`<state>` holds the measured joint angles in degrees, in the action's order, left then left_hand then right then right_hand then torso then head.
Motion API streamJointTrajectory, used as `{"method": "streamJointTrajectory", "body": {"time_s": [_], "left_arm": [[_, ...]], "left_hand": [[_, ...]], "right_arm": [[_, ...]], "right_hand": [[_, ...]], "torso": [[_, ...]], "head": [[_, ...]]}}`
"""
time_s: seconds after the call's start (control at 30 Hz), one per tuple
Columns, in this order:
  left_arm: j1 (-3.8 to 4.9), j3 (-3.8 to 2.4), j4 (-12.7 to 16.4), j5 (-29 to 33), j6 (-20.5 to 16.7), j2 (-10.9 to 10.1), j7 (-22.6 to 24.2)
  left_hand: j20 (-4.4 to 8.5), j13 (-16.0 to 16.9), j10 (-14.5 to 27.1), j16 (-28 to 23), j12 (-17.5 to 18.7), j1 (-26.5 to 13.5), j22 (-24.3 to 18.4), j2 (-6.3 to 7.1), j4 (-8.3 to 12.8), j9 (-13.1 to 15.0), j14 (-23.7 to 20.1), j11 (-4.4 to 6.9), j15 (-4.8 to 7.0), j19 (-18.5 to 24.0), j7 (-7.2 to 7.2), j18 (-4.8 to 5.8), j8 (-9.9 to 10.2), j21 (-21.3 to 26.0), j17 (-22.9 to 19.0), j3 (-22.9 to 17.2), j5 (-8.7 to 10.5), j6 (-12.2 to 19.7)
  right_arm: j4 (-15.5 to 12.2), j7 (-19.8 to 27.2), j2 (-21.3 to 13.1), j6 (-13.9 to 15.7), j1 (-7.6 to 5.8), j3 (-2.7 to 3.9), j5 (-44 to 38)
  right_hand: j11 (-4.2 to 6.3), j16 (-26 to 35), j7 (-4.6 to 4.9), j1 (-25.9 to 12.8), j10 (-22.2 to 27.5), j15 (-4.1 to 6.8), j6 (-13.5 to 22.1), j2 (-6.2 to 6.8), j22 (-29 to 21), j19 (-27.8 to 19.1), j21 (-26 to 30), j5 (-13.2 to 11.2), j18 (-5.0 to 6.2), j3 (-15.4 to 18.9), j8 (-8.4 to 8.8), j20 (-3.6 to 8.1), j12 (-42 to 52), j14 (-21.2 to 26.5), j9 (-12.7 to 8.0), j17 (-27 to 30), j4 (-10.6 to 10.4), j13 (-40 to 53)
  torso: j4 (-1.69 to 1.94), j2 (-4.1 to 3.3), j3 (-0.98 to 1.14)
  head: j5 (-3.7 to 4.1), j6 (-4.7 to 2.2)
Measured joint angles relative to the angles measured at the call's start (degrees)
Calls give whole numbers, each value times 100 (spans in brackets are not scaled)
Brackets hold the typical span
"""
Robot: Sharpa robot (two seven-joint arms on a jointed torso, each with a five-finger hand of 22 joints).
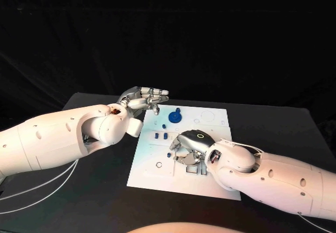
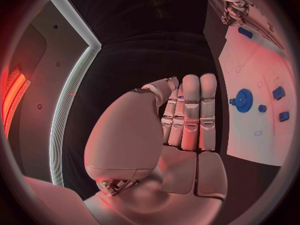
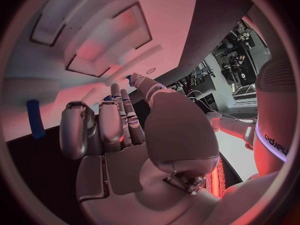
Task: Assemble the parts on the task board
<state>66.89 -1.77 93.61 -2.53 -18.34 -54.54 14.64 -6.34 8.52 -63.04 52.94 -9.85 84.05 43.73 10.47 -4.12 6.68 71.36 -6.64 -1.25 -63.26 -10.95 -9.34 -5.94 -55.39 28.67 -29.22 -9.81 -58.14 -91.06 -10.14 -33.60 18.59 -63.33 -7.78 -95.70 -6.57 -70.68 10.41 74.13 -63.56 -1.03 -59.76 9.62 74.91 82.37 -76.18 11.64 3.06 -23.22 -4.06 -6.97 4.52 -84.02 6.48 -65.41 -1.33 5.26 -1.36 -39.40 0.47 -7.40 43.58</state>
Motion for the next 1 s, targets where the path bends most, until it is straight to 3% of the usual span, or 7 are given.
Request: {"method": "streamJointTrajectory", "body": {"time_s": [0.2, 0.33, 0.43, 0.7, 1.0], "left_arm": [[0, 0, -2, -1, 3, -25, -6], [0, 1, -1, -1, 7, -39, -7], [0, 2, 2, -1, 11, -44, -9], [0, 6, 10, -1, 24, -49, -13], [0, 9, 6, -2, 35, -61, -19]], "left_hand": [[0, 0, 0, 0, 0, 0, 0, 0, 0, 0, 0, 0, 0, 0, 0, 0, 0, 0, 0, 0, 0, 0], [0, 0, 0, 0, 0, 0, 0, 0, 0, -1, 0, 0, 0, 0, 0, 0, 0, 0, 0, 0, 0, 0], [0, 0, 0, 0, 0, 0, 1, 0, 0, -4, 0, 0, 0, 0, 0, 0, 0, 0, 0, 0, 0, 0], [0, 0, 0, 27, 0, 0, 1, 0, 0, -4, 0, 0, 0, 0, 19, 0, 0, 0, -6, -1, 0, 19], [0, 0, 0, 27, 0, 0, 1, 0, 0, -4, 0, 0, 0, 0, 19, 0, 0, 0, -5, -1, 0, 19]], "right_arm": [[-349, -11, -501, 42, -307, 57, 19], [-363, -56, -757, 24, -479, 90, 29], [-251, -111, -868, -45, -566, 102, 14], [-88, -170, -996, -299, -611, 105, -24], [-21, -145, -969, -444, -551, 95, -34]], "right_hand": [[22, 0, -30, 0, 21, 0, -32, 0, 0, -20, 1, 23, 0, 31, 0, -20, 61, 0, 0, 21, -17, 8], [102, 68, -207, 22, 165, 0, 35, 22, -1, -117, 179, 23, 1, 200, 0, 12, 85, 0, -15, 129, -43, 11], [83, 114, -297, -1, 309, 0, 86, 45, -1, -186, 308, 35, 0, 416, 0, 3, 127, 0, -33, 229, -92, 0], [75, 155, -379, 100, 442, -9, 130, 50, -1, -237, 400, 162, 0, 901, 0, -8, 348, 52, -45, 349, -208, 10], [74, 155, -378, 181, 440, -9, 130, -31, 4, -236, 401, 178, 0, 956, 0, -7, 437, 52, -50, 366, -231, 28]], "torso": [[-4, -1, -1], [-13, -1, -3], [-21, -1, -3], [-25, -1, -3], [-25, -2, -3]], "head": [[36, -38], [68, -61], [85, -81], [97, -112], [87, -108]]}}
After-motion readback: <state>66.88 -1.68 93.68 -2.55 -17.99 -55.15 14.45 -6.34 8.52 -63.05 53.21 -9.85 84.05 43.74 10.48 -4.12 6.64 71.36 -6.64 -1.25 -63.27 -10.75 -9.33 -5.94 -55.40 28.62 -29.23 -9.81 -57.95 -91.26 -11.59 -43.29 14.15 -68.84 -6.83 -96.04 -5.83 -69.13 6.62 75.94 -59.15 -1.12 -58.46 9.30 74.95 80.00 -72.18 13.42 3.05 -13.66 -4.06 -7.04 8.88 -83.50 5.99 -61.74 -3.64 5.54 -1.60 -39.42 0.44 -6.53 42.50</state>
